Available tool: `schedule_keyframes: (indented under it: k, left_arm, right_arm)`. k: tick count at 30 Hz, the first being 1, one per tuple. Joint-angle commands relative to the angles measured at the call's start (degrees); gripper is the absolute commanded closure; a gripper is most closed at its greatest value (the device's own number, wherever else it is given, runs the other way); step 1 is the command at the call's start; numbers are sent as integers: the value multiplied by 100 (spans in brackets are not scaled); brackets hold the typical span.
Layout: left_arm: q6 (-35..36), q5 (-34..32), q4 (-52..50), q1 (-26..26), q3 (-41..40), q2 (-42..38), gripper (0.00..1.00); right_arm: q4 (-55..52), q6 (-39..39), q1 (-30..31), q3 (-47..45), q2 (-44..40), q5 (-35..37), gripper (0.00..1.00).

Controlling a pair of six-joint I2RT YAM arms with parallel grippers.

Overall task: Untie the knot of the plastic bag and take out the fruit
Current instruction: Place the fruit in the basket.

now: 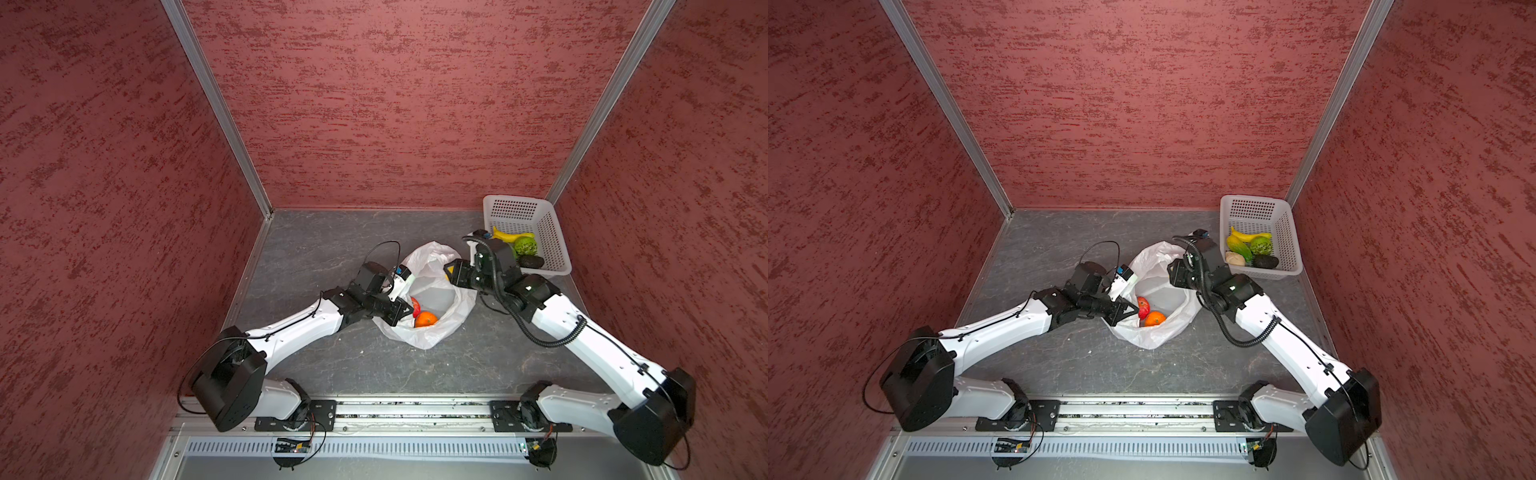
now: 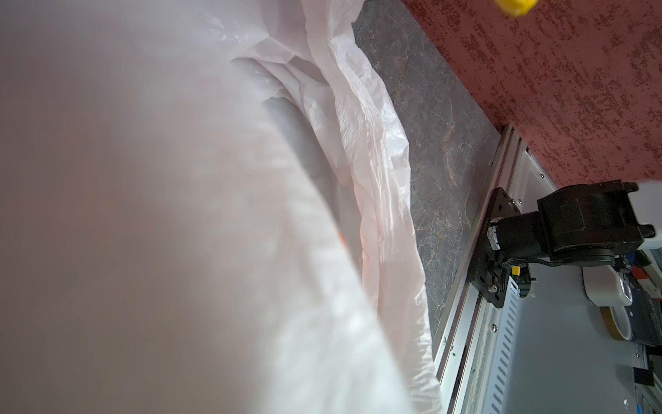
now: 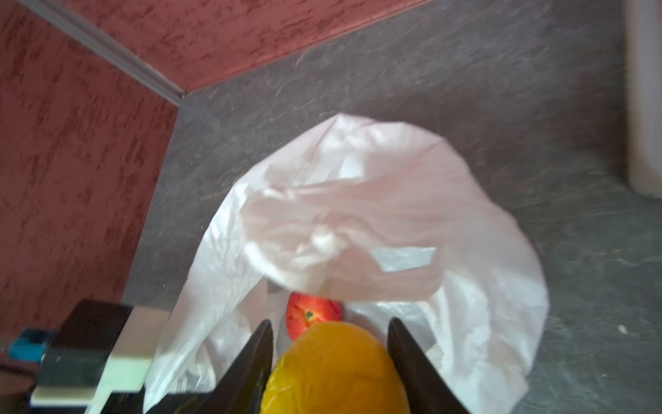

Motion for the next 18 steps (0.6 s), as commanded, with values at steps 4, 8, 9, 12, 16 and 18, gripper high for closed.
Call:
schedule_keyframes:
  k: [4,8,9,12,16,18]
  left_arm:
    - [419,88,-484,117,283,-211,100]
    - [643,193,-637,207,440,-188,100]
    - [742,213,-708,208,500,-171,100]
    - [1068,227,-845,222,633,-161,100]
    - [1513,296,-1005,296,804,-122,100]
    - [1688,355,-1066,349,850,-137,100]
  right_arm:
    - [650,-216,-1147,125,116,-93,52]
    - [1292,-295,-1917,-28,422,-90,52]
    - [1479,-309,-2077,-65,535,-28,52]
    - [2028,-274,-2469,-73,921,179,52]
    - [2645,-254,-2796,102,1608,542,52]
    - [2808,-246,-2929,262,1978,632,52]
